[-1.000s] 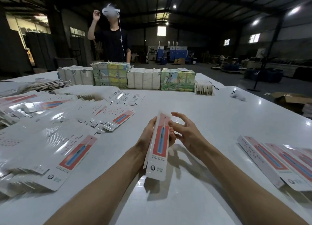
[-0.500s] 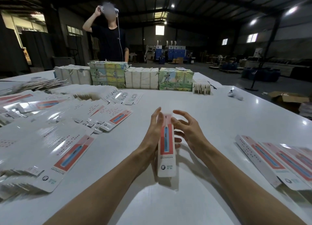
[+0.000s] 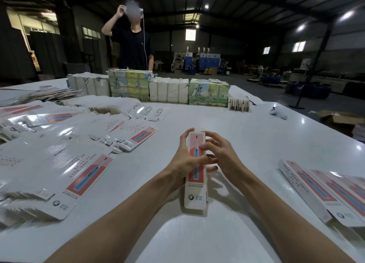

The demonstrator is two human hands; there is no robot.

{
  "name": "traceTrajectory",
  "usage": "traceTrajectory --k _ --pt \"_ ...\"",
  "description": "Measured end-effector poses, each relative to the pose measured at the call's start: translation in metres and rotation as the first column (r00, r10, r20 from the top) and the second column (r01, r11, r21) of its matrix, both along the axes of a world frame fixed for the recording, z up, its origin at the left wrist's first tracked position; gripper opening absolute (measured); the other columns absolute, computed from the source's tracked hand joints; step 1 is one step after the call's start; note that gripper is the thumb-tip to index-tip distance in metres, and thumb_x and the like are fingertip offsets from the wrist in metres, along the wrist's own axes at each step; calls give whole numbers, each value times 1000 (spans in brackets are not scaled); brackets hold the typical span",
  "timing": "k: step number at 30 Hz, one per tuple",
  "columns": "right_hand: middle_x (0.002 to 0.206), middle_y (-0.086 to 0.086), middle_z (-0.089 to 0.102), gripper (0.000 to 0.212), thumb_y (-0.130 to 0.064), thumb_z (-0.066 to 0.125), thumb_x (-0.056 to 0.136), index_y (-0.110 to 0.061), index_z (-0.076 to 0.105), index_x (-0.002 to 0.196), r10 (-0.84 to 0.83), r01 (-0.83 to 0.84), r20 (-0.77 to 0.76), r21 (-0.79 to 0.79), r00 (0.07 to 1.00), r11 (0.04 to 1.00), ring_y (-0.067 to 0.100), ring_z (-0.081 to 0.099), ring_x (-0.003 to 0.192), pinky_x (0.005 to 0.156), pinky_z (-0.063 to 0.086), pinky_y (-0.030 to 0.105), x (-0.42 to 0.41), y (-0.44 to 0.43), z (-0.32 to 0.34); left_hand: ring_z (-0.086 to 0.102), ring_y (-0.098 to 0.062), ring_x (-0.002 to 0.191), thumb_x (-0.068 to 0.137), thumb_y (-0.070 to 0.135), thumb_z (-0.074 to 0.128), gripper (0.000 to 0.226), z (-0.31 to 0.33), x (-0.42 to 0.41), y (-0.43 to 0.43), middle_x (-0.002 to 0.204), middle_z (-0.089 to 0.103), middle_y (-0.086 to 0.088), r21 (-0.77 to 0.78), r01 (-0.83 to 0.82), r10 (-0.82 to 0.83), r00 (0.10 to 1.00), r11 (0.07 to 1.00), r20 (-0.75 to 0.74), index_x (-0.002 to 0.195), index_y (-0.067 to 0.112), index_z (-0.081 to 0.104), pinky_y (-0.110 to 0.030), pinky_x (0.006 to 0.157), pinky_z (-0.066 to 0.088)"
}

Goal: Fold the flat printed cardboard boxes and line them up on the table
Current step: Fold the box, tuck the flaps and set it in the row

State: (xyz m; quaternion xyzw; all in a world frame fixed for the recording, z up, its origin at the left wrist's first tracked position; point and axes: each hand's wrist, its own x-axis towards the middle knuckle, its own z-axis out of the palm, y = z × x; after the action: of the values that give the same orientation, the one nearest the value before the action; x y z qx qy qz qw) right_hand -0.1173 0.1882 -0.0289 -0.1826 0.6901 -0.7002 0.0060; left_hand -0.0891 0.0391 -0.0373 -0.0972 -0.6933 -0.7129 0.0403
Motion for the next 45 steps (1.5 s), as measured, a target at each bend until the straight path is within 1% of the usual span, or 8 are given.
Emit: traceTrajectory --k 2,8,13,17,25,29,35,45 --pt "109 6 75 28 -20 66 93 -30 71 119 -14 14 1 12 1000 1000 29 77 98 74 64 39 -2 1 -1 77 -13 87 83 2 85 93 -2 1 2 119 59 -2 -19 7 -7 1000 1000 -9 144 45 29 -23 62 60" --pt "98 4 75 23 -25 65 91 -12 67 110 -31 31 1 63 1000 998 26 77 93 73 61 29 -6 3 -5 77 -26 88 82 6 86 87 -3 3 3 114 64 -9 -98 13 -9 999 995 36 141 41 33 -30 69 64" --pt "106 5 74 26 -42 57 105 -20 59 120 -126 128 44 -43 991 991 18 78 93 73 61 26 -8 3 0 75 -31 96 77 9 89 96 1 5 0 120 60 -10 -128 38 -33 999 991 37 145 41 29 -37 76 66" --pt "104 10 76 22 -25 55 108 -16 62 127 -217 219 54 -36 975 975 24 78 91 74 62 29 -12 12 0 75 -25 91 69 24 87 94 1 8 0 116 62 -3 -217 77 -75 997 973 19 141 45 32 -23 68 61" --pt "91 5 79 15 -5 59 103 -10 72 108 -218 228 -164 42 962 973 23 79 85 68 63 28 -6 16 4 77 -32 93 79 14 85 86 1 8 -3 119 65 -13 -139 191 -182 980 972 77 145 36 34 -40 77 65" --pt "92 5 79 22 0 54 103 -11 73 104 -231 250 -221 65 948 966 24 79 87 70 65 32 -3 17 6 78 -27 84 75 21 82 86 4 9 -3 116 65 -11 -141 213 -204 976 967 71 144 38 34 -32 69 63" --pt "100 13 79 25 -29 68 101 -5 75 104 -89 94 48 -101 995 990 31 78 94 71 63 34 -2 18 14 79 -28 88 82 16 84 86 0 6 -5 118 64 -8 -223 188 -169 980 956 102 143 45 30 -35 73 65" --pt "101 18 77 12 -6 69 98 1 76 103 -127 157 214 -131 969 979 31 77 93 71 63 37 -5 24 16 79 -33 80 77 17 84 103 -1 7 -3 123 57 -16 -253 200 -180 979 947 98 142 55 14 -33 70 64"
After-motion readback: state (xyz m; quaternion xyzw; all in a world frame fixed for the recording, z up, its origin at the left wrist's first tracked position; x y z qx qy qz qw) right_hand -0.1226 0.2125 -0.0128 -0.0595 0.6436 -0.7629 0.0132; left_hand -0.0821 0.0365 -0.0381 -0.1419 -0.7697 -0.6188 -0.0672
